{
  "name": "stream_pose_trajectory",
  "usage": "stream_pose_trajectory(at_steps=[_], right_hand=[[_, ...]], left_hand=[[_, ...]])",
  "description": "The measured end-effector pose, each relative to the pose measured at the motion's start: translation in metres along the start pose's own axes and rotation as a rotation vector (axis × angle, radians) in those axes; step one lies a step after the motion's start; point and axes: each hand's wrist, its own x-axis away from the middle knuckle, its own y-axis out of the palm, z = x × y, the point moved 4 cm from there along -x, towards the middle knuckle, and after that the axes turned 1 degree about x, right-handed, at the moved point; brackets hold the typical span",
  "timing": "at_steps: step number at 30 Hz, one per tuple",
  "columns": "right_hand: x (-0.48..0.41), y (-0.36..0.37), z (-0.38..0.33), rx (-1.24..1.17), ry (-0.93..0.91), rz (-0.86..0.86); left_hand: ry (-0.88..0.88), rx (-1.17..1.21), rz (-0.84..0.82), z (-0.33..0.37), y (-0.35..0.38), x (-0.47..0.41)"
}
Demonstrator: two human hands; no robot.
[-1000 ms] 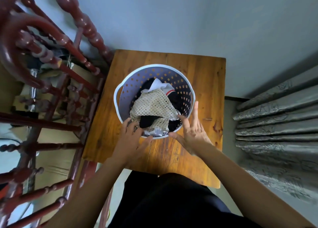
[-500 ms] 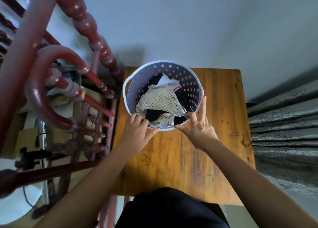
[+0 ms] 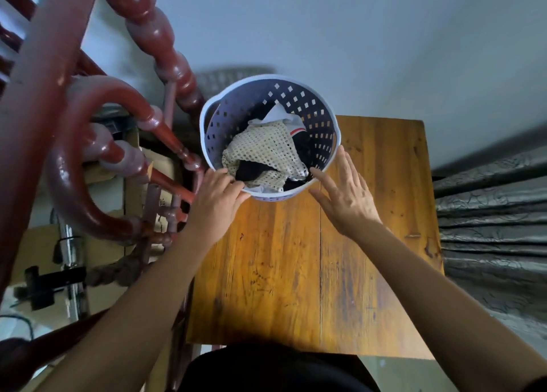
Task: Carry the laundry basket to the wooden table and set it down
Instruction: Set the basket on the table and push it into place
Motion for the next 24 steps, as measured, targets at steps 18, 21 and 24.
stream_pose_trajectory(at_steps=[18, 21, 24], right_hand=[[-0.093, -0.013, -0.022, 0.134, -0.009, -0.185], [-0.095, -0.009, -0.022, 0.109, -0.027, -0.188], [-0.086, 0.000, -0.026, -0.140, -0.027, -0.142]], left_hand=[[-0.105, 0.035, -0.030, -0.023, -0.007, -0.032], [-0.049, 0.081, -0.187, -0.034, -0.009, -0.040], [-0.090, 0.166, -0.290, -0.034, -0.018, -0.045]])
